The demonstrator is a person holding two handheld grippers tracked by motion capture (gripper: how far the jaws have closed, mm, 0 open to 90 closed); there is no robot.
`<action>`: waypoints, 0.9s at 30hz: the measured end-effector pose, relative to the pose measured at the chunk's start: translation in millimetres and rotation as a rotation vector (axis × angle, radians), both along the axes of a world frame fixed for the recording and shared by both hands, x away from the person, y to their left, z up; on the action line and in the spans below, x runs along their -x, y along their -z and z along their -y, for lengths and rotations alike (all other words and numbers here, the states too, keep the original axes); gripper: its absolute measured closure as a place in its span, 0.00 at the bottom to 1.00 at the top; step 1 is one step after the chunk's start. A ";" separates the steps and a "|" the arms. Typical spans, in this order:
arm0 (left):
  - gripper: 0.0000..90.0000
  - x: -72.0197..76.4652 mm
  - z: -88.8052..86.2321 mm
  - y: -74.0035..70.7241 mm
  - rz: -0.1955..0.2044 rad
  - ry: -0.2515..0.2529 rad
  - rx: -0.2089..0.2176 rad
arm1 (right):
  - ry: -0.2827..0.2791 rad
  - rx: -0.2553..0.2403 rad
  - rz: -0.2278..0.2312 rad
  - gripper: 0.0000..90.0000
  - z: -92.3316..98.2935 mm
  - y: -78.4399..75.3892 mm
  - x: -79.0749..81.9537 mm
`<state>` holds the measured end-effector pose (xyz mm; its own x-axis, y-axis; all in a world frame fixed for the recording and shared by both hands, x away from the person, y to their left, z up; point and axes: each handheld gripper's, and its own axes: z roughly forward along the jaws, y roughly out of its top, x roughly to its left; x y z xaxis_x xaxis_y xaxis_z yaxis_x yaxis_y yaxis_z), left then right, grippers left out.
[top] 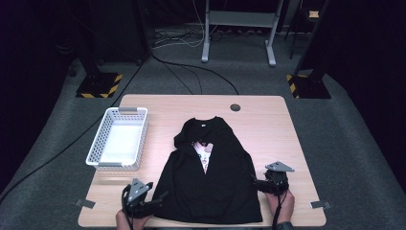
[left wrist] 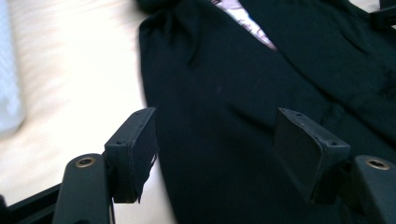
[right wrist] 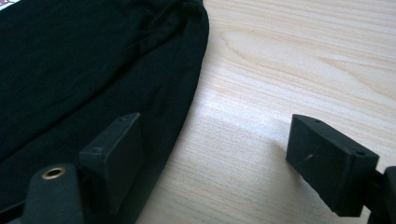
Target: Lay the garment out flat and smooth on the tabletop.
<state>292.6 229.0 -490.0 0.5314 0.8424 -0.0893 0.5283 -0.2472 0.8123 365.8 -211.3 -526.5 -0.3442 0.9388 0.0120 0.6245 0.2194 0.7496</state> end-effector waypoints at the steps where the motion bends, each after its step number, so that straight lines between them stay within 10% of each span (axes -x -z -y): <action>1: 0.33 -10.1 5.7 -2.5 -0.012 0.019 -0.001 | 0.000 0.000 0.000 0.20 0.0 0.0 0.0; 5: 0.16 -37.3 28.2 -4.2 -0.044 0.063 -0.027 | 0.000 0.000 0.000 0.20 0.0 0.0 0.0; 15: 0.15 -59.3 54.5 28.3 -0.119 0.103 -0.212 | 0.004 0.003 -0.006 0.16 0.2 0.4 -1.8; 27: 0.13 -51.9 43.0 36.7 -0.066 0.067 -0.151 | 0.007 0.012 -0.027 0.05 -1.5 1.2 -4.2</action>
